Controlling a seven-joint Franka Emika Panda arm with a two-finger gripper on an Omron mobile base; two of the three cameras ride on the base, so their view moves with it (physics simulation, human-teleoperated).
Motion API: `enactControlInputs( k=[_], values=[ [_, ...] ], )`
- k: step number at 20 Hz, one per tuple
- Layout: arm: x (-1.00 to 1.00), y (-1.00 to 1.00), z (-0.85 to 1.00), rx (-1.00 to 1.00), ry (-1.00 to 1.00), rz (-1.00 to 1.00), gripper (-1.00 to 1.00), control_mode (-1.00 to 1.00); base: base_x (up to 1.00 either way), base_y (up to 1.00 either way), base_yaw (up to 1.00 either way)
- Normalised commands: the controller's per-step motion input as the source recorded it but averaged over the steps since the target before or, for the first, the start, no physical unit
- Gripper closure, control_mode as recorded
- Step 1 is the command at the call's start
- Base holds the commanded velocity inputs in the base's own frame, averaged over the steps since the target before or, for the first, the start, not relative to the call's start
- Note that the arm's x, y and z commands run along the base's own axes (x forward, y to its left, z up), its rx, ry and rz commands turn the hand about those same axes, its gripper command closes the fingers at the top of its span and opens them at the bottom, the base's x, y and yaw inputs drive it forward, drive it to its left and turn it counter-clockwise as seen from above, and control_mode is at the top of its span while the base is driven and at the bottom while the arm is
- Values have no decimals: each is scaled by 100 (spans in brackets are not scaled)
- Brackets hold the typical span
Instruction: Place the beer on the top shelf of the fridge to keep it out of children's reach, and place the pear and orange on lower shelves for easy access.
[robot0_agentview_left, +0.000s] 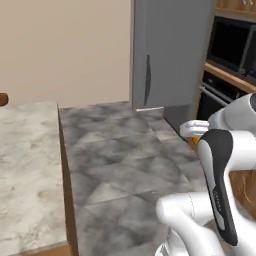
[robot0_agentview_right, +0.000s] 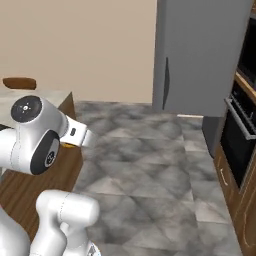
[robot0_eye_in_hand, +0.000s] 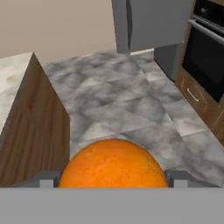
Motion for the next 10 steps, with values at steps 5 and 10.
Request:
enactControlInputs(
  k=[5, 10],
  values=[
    [0, 0, 0, 0, 0, 0, 100, 100, 100, 0, 23],
    [0, 0, 0, 0, 0, 0, 100, 100, 100, 10, 16]
  ],
)
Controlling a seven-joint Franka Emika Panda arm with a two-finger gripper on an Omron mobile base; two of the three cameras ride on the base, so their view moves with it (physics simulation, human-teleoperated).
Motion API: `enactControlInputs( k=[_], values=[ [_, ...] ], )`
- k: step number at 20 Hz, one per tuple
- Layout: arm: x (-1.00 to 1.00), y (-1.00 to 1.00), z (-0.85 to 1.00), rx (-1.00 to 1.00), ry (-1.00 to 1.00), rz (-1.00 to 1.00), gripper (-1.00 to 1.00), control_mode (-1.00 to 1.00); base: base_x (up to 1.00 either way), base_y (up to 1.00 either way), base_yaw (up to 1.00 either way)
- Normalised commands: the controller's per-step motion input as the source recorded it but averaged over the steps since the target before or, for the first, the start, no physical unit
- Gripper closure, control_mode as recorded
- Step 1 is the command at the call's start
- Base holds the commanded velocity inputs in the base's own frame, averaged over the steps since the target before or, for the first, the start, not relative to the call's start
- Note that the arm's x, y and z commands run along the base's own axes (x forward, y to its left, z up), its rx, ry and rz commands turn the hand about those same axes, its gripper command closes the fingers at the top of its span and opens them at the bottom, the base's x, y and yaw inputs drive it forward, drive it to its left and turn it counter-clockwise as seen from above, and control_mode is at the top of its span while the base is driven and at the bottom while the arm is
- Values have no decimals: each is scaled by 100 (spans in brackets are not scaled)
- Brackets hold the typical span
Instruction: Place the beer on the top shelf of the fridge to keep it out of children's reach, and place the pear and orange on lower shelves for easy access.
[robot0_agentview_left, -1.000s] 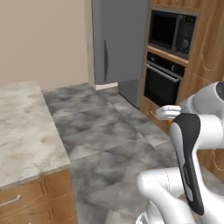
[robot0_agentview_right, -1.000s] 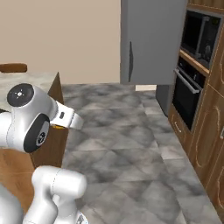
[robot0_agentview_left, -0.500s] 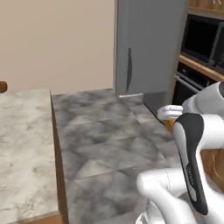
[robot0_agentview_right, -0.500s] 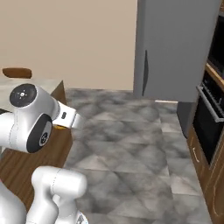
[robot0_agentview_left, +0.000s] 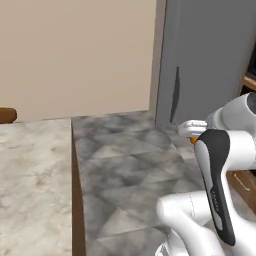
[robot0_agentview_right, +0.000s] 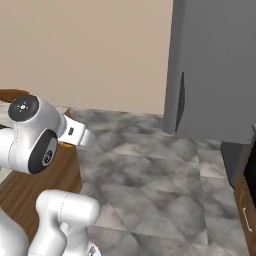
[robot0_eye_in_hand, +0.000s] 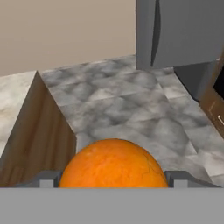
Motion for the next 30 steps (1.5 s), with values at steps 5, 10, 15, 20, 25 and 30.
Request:
enactControlInputs(
  k=[5, 10, 15, 20, 25, 30],
  values=[
    [0, 0, 0, 0, 0, 0, 100, 100, 100, 17, 9],
    [0, 0, 0, 0, 0, 0, 100, 100, 100, 24, 5],
    [0, 0, 0, 0, 0, 0, 100, 100, 100, 23, 1],
    [0, 0, 0, 0, 0, 0, 100, 100, 100, 29, 0],
    [0, 0, 0, 0, 0, 0, 100, 100, 100, 35, 0],
    [0, 0, 0, 0, 0, 0, 100, 100, 100, 38, 0]
  ],
)
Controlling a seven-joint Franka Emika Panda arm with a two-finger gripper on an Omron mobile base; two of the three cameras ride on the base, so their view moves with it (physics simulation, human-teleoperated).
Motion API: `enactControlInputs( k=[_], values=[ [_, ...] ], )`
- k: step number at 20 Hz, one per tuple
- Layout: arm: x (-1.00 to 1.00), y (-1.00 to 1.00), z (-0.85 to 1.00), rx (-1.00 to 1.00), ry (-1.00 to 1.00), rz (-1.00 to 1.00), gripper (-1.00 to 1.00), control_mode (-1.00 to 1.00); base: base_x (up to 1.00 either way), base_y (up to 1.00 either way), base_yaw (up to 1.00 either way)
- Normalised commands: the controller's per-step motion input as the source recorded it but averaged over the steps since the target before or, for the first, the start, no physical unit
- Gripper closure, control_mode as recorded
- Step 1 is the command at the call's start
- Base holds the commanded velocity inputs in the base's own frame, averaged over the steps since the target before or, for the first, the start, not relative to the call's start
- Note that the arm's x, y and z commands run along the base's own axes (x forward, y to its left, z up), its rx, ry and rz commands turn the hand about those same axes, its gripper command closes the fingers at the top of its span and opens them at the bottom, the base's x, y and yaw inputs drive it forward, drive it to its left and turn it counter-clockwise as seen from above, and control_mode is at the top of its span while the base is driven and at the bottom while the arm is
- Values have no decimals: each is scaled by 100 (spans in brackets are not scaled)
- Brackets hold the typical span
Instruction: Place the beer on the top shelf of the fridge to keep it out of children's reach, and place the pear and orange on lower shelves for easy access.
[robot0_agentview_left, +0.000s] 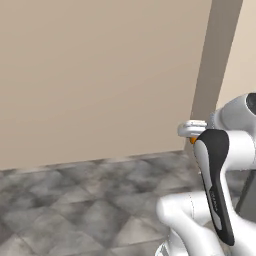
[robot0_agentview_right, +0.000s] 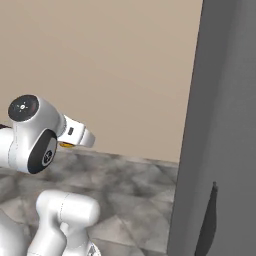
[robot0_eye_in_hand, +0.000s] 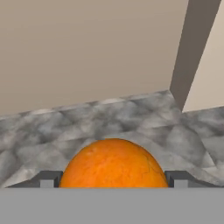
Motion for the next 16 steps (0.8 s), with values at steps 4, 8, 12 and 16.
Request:
enactControlInputs(
  k=[4, 8, 12, 16],
  values=[
    [0, 0, 0, 0, 0, 0, 100, 100, 100, 29, -7],
    [0, 0, 0, 0, 0, 0, 100, 100, 100, 24, -18],
    [0, 0, 0, 0, 0, 0, 100, 100, 100, 16, -31],
    [0, 0, 0, 0, 0, 0, 100, 100, 87, 6, -48]
  ],
)
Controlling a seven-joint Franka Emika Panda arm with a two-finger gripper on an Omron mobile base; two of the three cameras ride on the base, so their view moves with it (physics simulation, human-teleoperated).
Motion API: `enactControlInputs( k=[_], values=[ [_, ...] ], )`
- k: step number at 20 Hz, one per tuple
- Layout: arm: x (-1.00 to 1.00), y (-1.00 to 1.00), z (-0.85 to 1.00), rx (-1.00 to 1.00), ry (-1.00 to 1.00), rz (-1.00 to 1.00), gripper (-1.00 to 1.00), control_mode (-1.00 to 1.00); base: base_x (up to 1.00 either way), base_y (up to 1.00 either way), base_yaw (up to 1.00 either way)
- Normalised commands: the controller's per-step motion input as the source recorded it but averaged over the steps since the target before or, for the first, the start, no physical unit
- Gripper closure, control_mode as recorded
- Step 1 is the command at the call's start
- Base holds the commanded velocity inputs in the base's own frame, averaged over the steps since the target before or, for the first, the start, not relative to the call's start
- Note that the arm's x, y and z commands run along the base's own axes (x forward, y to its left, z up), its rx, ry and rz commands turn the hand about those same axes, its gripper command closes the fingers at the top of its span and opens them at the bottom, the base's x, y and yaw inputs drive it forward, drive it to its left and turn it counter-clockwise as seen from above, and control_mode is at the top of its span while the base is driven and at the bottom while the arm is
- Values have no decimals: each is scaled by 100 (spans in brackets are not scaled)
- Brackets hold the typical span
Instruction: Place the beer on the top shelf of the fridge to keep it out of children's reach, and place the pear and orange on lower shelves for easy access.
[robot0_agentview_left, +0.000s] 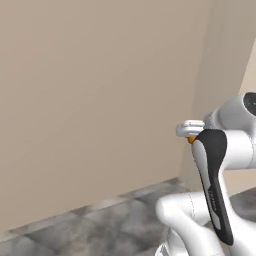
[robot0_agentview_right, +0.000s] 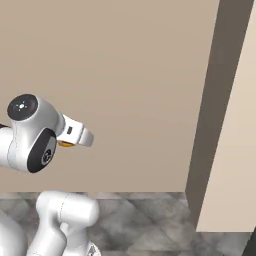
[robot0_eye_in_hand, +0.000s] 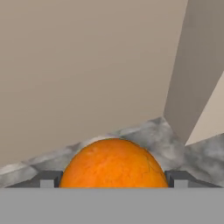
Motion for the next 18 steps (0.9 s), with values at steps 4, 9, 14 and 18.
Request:
enactControlInputs(
  k=[4, 9, 14, 18],
  values=[
    [0, 0, 0, 0, 0, 0, 100, 100, 72, 4, -59],
    [0, 0, 0, 0, 0, 0, 100, 100, 60, 0, -66],
    [0, 0, 0, 0, 0, 0, 100, 100, 51, 0, -68],
    [0, 0, 0, 0, 0, 0, 100, 100, 46, 0, -65]
  ],
)
